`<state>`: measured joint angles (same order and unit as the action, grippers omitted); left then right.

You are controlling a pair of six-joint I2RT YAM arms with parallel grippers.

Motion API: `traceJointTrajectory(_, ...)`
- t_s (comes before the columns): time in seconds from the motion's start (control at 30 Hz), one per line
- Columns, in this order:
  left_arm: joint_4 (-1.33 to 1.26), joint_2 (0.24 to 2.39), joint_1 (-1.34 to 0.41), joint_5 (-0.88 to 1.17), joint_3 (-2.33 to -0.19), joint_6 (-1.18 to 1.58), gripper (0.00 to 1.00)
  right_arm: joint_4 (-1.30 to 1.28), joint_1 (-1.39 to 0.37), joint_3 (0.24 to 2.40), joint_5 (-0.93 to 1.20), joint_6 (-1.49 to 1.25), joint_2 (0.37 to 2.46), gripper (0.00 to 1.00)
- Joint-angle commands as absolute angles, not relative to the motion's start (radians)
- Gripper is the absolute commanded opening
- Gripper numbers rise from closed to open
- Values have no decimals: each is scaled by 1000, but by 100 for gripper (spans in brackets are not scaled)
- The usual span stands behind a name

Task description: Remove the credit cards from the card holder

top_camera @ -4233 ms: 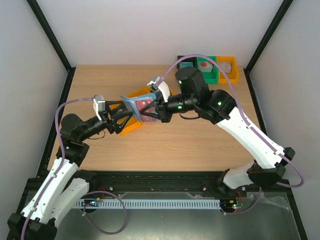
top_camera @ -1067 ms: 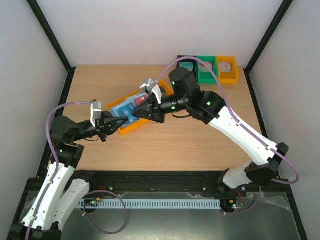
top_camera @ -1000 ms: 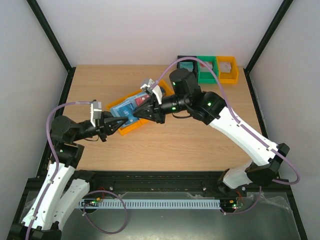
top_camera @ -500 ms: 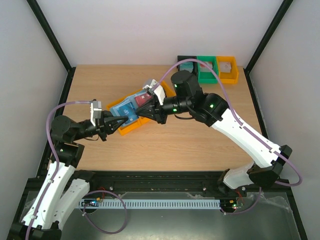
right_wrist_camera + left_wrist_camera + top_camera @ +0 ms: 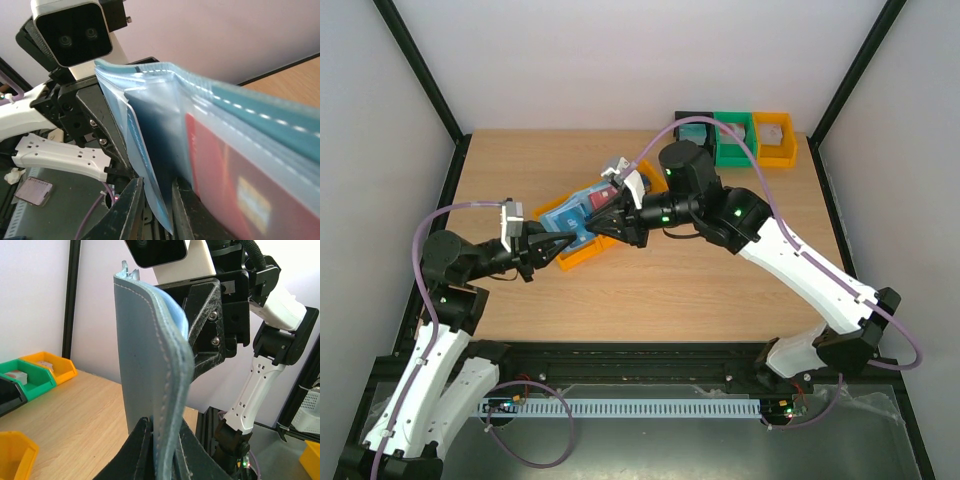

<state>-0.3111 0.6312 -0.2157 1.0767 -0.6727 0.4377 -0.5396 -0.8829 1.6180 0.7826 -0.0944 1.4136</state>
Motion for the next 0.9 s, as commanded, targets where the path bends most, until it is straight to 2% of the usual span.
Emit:
traceJointTrajectory(0.0,-382,622,-232,1141,-680,420,2,-434,-894,1608,835,-133,1437,14)
traceJointTrajectory(0.17,-375,625,-233,1131,-681,420,2,-423,-893,1615,882,-137,1438,2)
traceJointTrajectory(0.27,-365,625,-232,1114,-680,420,2,-428,-893,1607,857,-122,1414,2)
traceJointTrajectory(0.53,-367,620,-233,1096,-673,437,12,-434,-871,1545,764,-99,1340,2)
traceJointTrajectory(0.87,-367,617,-233,1088,-670,443,20,-459,-861,1547,755,-97,1321,2)
